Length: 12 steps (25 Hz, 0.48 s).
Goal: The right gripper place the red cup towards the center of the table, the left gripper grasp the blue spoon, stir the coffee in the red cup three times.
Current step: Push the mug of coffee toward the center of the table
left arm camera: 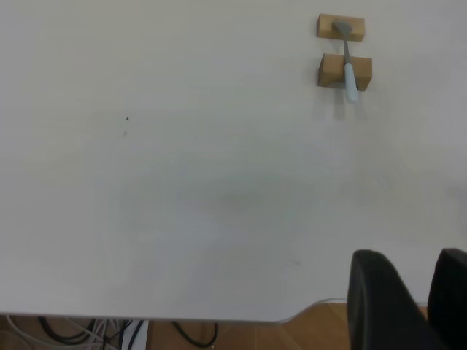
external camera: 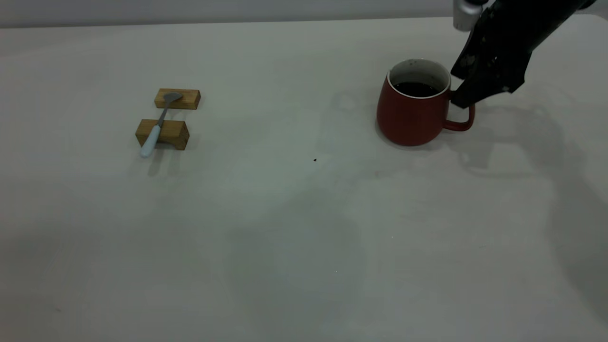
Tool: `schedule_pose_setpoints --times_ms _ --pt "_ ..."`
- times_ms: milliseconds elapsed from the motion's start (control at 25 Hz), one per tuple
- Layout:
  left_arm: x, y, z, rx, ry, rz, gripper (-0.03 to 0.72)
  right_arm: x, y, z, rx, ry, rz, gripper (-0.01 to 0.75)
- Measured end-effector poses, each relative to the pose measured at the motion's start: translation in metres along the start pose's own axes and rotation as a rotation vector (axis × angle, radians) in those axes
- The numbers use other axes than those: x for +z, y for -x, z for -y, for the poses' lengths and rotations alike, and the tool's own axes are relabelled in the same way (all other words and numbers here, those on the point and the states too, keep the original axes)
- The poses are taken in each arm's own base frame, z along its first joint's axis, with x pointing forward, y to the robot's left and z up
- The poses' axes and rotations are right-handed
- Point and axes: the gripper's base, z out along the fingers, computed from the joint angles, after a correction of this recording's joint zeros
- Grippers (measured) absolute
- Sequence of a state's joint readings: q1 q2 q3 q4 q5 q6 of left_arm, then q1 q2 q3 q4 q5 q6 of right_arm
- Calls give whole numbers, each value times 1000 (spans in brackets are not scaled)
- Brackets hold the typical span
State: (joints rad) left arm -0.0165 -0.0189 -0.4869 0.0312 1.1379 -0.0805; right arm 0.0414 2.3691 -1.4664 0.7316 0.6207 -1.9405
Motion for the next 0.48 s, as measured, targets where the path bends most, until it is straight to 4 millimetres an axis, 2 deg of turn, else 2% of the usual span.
schedule_pose_setpoints --times_ms 240,480 --pt "0 0 0 0 0 0 237 17 -1 -5 -90 0 -14 555" --pt "0 0 0 0 0 0 237 40 21 -12 -86 -33 35 554"
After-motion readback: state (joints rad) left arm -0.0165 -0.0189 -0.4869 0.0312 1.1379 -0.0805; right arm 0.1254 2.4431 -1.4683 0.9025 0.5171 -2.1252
